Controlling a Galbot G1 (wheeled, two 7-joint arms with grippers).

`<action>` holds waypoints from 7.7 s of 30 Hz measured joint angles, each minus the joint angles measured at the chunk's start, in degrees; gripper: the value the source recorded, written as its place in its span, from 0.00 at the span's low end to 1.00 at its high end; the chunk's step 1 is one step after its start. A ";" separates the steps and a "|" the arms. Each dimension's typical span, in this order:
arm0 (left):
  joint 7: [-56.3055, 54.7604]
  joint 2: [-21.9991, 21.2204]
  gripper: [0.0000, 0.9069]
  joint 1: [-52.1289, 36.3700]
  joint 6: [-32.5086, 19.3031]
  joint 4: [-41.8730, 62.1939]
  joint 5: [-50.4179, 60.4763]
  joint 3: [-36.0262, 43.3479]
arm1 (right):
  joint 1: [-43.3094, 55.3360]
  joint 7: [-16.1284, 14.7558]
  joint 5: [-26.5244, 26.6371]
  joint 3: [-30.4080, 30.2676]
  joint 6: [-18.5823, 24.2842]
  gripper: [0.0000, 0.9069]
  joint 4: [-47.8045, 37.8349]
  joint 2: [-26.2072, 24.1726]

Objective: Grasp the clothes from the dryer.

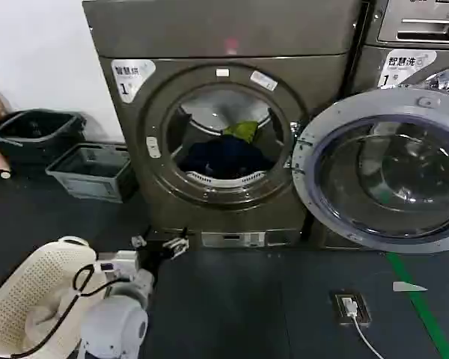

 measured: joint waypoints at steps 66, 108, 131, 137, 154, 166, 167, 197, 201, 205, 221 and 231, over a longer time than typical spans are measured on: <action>0.54 0.02 1.00 1.80 0.00 -0.71 -0.68 0.63 | -0.50 8.56 4.25 -0.12 2.02 1.00 -3.15 -0.09; 1.41 0.10 1.00 2.47 0.00 -1.07 0.63 0.80 | -0.56 10.68 7.50 0.26 7.40 1.00 -4.72 0.29; 2.31 1.01 1.00 1.58 0.00 -0.33 0.85 0.75 | -0.59 10.77 7.63 0.44 7.36 1.00 -4.68 0.72; 2.33 1.23 1.00 1.69 0.00 -0.38 0.91 0.97 | -0.50 10.77 7.64 0.07 7.35 1.00 -4.22 1.31; 2.58 0.86 1.00 1.45 0.00 -0.03 1.51 0.69 | -0.83 10.77 7.66 0.43 7.42 1.00 -4.96 1.51; 3.00 0.55 1.00 1.48 0.00 -0.01 2.96 0.77 | -0.88 10.76 7.61 0.62 7.63 1.00 -5.46 1.85; 3.00 0.52 1.00 1.46 0.00 0.10 2.97 0.77 | -0.90 10.76 7.61 0.65 7.64 1.00 -5.49 1.85; 1.30 0.15 1.00 1.48 0.00 1.52 4.01 1.04 | -0.37 10.29 7.33 -0.61 8.01 1.00 -4.77 2.27; 0.69 -0.16 1.00 0.77 0.00 2.32 3.85 1.06 | -0.32 9.85 7.33 -0.86 8.62 1.00 -4.93 2.23; 0.26 -0.62 1.00 -0.25 0.00 3.47 3.97 0.86 | -0.02 9.64 7.33 -1.15 9.07 1.00 -4.93 2.04; 0.39 -2.37 1.00 -13.61 0.00 19.92 4.18 1.07 | 0.81 9.33 7.28 -2.83 9.68 1.00 -4.47 1.66; 0.26 -4.36 1.00 -26.85 0.00 36.59 5.67 0.89 | 0.70 9.35 7.32 -3.07 9.69 1.00 -3.94 1.83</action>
